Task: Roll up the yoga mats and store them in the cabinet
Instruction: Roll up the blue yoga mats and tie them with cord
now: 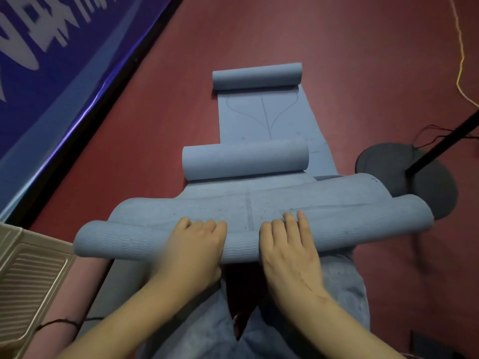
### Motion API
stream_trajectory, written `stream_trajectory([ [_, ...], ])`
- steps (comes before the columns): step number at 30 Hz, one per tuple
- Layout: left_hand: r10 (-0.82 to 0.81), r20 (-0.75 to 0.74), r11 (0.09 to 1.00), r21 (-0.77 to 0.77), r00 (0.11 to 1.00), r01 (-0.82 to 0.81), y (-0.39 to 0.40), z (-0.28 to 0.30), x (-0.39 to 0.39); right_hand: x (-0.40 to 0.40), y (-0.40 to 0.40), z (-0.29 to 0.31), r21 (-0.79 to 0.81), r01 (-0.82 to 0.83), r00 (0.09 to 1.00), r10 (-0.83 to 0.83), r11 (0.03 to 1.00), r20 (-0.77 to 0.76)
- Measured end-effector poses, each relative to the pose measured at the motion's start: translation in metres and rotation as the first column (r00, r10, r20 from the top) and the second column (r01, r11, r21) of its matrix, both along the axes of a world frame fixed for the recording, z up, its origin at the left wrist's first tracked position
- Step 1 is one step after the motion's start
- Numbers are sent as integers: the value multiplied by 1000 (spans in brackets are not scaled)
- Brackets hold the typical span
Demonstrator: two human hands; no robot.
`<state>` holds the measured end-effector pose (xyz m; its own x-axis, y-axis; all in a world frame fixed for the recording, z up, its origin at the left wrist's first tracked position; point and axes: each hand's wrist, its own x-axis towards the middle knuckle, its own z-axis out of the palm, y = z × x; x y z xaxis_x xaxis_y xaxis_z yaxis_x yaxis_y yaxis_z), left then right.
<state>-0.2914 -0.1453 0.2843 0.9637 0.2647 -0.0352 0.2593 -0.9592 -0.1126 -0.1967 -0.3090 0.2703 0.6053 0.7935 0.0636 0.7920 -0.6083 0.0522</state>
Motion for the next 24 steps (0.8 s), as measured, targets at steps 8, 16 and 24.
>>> stream_trajectory([
  [8,-13,-14,1000,-12,1000,13,-6,11,-6,7,-11,8,62,-109,980,97,992,173],
  [16,-13,121,993,-116,993,27,-47,11,-59,-32,-47,14,158,-120,986,100,980,130],
  [24,43,208,996,-80,977,-27,-59,3,-59,-13,-32,24,-65,-155,982,146,986,-122],
])
